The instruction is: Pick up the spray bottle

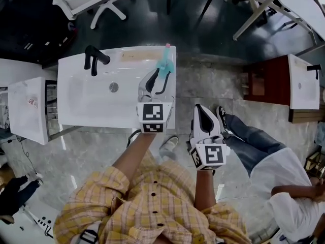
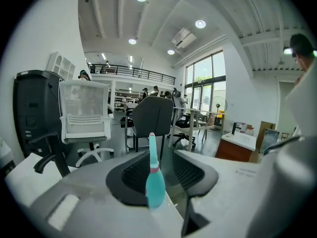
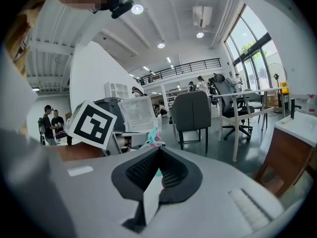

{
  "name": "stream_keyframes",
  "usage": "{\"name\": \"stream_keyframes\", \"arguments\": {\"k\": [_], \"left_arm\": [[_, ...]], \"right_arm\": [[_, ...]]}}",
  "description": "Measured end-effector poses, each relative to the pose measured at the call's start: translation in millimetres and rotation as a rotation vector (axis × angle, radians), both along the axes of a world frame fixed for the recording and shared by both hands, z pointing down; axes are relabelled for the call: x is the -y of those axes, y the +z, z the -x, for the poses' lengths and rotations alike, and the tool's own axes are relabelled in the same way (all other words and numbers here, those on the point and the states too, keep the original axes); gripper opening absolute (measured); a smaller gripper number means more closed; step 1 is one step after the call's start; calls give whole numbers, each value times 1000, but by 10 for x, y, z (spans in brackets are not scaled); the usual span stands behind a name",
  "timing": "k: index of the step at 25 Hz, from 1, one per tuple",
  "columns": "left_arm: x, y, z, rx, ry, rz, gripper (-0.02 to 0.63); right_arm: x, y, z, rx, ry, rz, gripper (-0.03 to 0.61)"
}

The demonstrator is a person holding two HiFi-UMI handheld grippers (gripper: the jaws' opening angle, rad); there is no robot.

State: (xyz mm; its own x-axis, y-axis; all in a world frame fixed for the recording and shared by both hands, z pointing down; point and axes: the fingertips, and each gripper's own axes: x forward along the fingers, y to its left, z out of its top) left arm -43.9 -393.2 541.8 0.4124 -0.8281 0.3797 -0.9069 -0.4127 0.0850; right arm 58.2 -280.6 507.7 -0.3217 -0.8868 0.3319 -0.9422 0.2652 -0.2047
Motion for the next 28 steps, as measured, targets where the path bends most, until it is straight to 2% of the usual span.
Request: {"name": "stream_keyframes", "arguments": {"k": [16, 20, 22, 28], "left_arm": [[418, 296, -35, 58, -2, 31, 138], [488, 368, -36, 63, 4, 44, 132], [503, 387, -46, 68, 13, 48, 100], [471, 372, 8, 78, 6, 48, 97]], "right_arm": [[94, 167, -79, 3, 32, 42, 0], [72, 178, -89, -4, 37, 47, 0], [63, 168, -93, -8, 41, 46, 0], [10, 140, -114, 2, 58, 42, 1]]}}
